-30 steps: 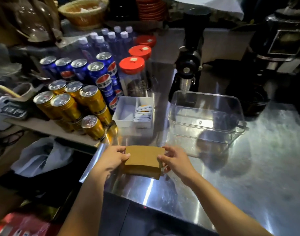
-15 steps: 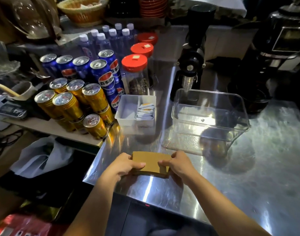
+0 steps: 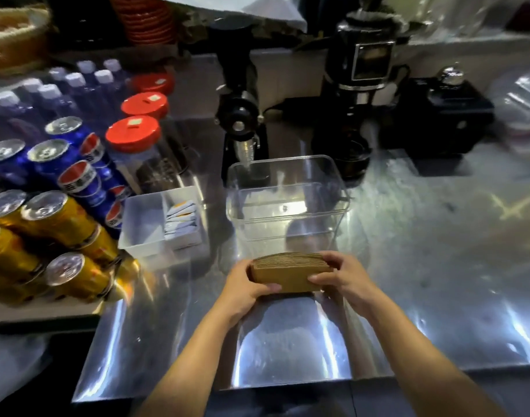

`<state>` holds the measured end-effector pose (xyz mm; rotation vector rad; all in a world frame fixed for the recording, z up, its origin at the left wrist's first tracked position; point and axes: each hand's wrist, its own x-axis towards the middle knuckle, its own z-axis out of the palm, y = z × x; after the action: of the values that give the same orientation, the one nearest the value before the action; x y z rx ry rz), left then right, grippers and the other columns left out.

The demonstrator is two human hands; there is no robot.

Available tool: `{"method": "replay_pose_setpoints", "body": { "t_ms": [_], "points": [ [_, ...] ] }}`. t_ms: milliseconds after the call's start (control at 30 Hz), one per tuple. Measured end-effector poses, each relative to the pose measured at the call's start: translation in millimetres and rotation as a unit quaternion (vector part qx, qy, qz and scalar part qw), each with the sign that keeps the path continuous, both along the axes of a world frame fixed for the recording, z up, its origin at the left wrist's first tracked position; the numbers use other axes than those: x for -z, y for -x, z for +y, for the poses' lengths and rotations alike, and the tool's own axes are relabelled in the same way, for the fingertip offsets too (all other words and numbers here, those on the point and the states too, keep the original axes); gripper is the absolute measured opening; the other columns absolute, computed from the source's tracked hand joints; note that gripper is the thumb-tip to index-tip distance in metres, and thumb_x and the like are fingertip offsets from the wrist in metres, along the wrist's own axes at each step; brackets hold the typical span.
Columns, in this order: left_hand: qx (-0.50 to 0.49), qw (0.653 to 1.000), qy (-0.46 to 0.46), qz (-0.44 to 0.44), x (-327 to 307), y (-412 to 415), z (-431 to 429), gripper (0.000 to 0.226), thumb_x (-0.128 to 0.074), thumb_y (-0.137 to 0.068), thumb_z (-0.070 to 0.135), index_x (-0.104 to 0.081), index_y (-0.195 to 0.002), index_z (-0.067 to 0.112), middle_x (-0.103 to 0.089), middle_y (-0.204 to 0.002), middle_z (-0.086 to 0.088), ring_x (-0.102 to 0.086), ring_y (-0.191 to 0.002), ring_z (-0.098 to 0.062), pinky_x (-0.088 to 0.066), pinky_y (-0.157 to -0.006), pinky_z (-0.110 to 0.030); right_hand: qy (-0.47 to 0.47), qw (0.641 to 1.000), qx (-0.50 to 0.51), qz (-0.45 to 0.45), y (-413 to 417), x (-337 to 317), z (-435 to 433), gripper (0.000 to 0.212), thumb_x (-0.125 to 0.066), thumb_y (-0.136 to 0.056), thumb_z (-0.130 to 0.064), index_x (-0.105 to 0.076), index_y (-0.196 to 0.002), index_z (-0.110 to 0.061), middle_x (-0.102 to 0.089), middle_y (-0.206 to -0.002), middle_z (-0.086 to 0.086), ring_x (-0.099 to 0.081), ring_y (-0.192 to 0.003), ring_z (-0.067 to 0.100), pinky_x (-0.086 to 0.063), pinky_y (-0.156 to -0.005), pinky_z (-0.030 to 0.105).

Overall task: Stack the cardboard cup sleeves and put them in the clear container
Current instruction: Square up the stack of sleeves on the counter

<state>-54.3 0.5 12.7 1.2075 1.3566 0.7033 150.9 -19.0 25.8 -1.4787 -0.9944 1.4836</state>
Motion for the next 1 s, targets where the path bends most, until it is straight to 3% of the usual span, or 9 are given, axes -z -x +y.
{"method": "replay_pose_setpoints", "body": {
  "t_ms": [100,267,400,500,633,700,800,933,1000],
  "points": [
    [0.002,0.999,-0.047,0.009,6,-22,3,0.045,-0.081,-0.06,0.001,-0.055,-0.095,0.013,-0.058,-0.109,-0.021,-0.061,-0.096,-0.026,-0.052,-0.086,-0.038,-0.035,0.999,0.04,-0.002,-17,8,-7,0.038,-0.064,-0.065,0.021,-0.061,-0.098,0.002,-0.06,-0.067,0.004,-0.054,-0.045,0.006,-0.045,-0.042,0.014],
    [0.032,0.994,-0.042,-0.096,16,-37,-1,0.051,-0.08,-0.065,0.012,-0.049,-0.104,0.025,-0.059,-0.109,-0.016,-0.064,-0.086,-0.003,-0.054,-0.07,-0.018,-0.08,0.994,0.065,0.022,-28,35,-17,0.045,-0.071,-0.066,0.01,-0.063,-0.103,-0.013,-0.069,-0.086,-0.001,-0.065,-0.078,0.009,-0.052,-0.064,0.014],
    [0.003,0.973,0.041,-0.227,25,-46,-3,0.075,-0.075,-0.063,0.037,-0.038,-0.129,0.033,-0.046,-0.137,-0.012,-0.052,-0.122,-0.03,-0.044,-0.101,-0.054,-0.095,0.987,0.09,0.097,-16,46,-18,0.056,-0.081,-0.061,-0.032,-0.058,-0.113,-0.033,-0.072,-0.103,-0.008,-0.065,-0.099,0.01,-0.051,-0.075,0.016],
    [-0.033,0.968,0.031,-0.248,29,-56,-2,0.068,-0.068,-0.069,0.041,-0.04,-0.131,0.037,-0.047,-0.14,-0.001,-0.055,-0.119,-0.022,-0.048,-0.096,-0.037,-0.078,0.978,0.161,0.109,0,52,-13,0.046,-0.077,-0.063,-0.045,-0.06,-0.102,-0.03,-0.071,-0.095,-0.003,-0.065,-0.091,0.014,-0.051,-0.078,0.028],
    [-0.1,0.961,0.006,-0.257,28,-69,-4,0.044,-0.059,-0.078,0.044,-0.059,-0.118,0.027,-0.059,-0.127,-0.004,-0.056,-0.116,-0.02,-0.04,-0.105,-0.041,-0.083,0.965,0.25,0.02,12,48,-3,0.02,-0.063,-0.081,-0.036,-0.053,-0.078,-0.019,-0.055,-0.079,0.004,-0.054,-0.077,0.018,-0.042,-0.075,0.039],
    [-0.167,0.956,-0.021,-0.24,25,-74,-5,0.022,-0.056,-0.084,0.039,-0.069,-0.093,0.023,-0.068,-0.099,-0.005,-0.06,-0.097,-0.023,-0.047,-0.089,-0.037,-0.116,0.957,0.264,-0.007,16,40,2,0.019,-0.062,-0.084,-0.029,-0.052,-0.072,-0.019,-0.052,-0.073,0.001,-0.05,-0.07,0.013,-0.041,-0.069,0.035],
    [-0.203,0.957,-0.069,-0.194,22,-72,1,0.024,-0.049,-0.091,0.031,-0.07,-0.081,0.026,-0.071,-0.074,0.011,-0.064,-0.076,-0.007,-0.052,-0.063,-0.017,-0.156,0.955,0.252,-0.012,19,33,6,0.013,-0.058,-0.087,-0.027,-0.058,-0.075,-0.02,-0.057,-0.073,-0.003,-0.054,-0.07,0.009,-0.044,-0.065,0.028],
    [-0.18,0.966,-0.044,-0.183,26,-66,3,0.027,-0.041,-0.095,0.028,-0.063,-0.11,0.021,-0.069,-0.108,0.001,-0.061,-0.106,-0.015,-0.047,-0.095,-0.031,-0.11,0.965,0.216,-0.103,23,44,3,0.019,-0.047,-0.091,-0.036,-0.06,-0.086,-0.023,-0.064,-0.082,-0.008,-0.059,-0.08,0.01,-0.045,-0.07,0.027],
    [-0.18,0.964,-0.029,-0.195,29,-65,2,0.027,-0.042,-0.095,0.029,-0.062,-0.113,0.022,-0.066,-0.115,0.0,-0.06,-0.109,-0.013,-0.046,-0.096,-0.029,-0.093,0.964,0.229,-0.098,25,48,3,0.024,-0.048,-0.091,-0.038,-0.062,-0.085,-0.02,-0.064,-0.08,-0.007,-0.06,-0.078,0.011,-0.046,-0.07,0.028]
  ]
}}
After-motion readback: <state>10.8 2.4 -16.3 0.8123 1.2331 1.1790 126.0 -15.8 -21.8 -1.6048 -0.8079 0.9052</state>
